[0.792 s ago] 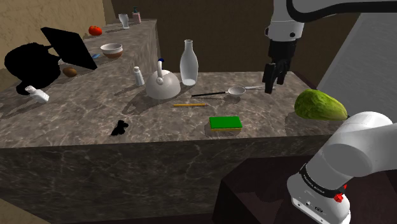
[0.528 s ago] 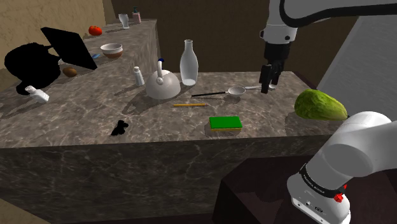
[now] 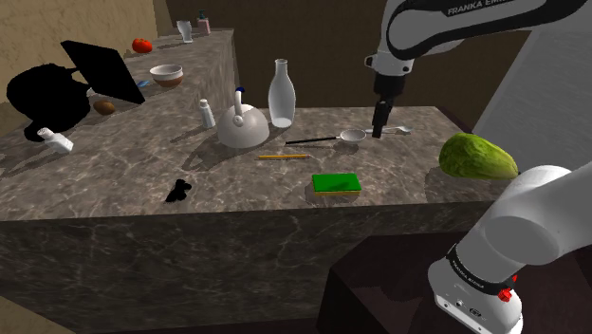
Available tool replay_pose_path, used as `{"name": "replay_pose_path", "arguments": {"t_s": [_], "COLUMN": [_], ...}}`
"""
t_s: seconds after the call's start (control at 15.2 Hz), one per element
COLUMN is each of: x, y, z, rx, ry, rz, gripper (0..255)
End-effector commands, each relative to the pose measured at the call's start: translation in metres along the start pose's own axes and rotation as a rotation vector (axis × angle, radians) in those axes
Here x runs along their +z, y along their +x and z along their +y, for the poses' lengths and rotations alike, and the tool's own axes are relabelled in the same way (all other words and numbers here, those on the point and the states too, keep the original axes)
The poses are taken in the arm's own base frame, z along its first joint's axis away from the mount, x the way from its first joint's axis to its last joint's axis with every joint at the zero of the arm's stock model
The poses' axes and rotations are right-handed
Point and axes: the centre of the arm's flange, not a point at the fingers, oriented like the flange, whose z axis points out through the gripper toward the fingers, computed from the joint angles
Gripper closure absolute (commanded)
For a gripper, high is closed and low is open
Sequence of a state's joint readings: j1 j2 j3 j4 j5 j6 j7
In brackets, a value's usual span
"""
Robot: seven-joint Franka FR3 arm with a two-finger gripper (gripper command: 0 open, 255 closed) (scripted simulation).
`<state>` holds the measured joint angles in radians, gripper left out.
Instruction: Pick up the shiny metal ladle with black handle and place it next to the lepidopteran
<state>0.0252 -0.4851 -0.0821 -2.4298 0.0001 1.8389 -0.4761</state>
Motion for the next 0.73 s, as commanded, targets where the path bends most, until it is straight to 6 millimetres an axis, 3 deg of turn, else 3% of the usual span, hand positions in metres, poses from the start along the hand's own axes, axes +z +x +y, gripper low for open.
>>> {"name": "replay_pose_path", "arguments": {"t_s": [0.0,0.66], "x": [0.012,0.058], "y": [0.019,0.12], "z": [0.017,0.074], "rx": [-0.069,-0.389], "ry": [0.001,0.015], "rz": [0.017,0.096], "gripper": [0,0]}}
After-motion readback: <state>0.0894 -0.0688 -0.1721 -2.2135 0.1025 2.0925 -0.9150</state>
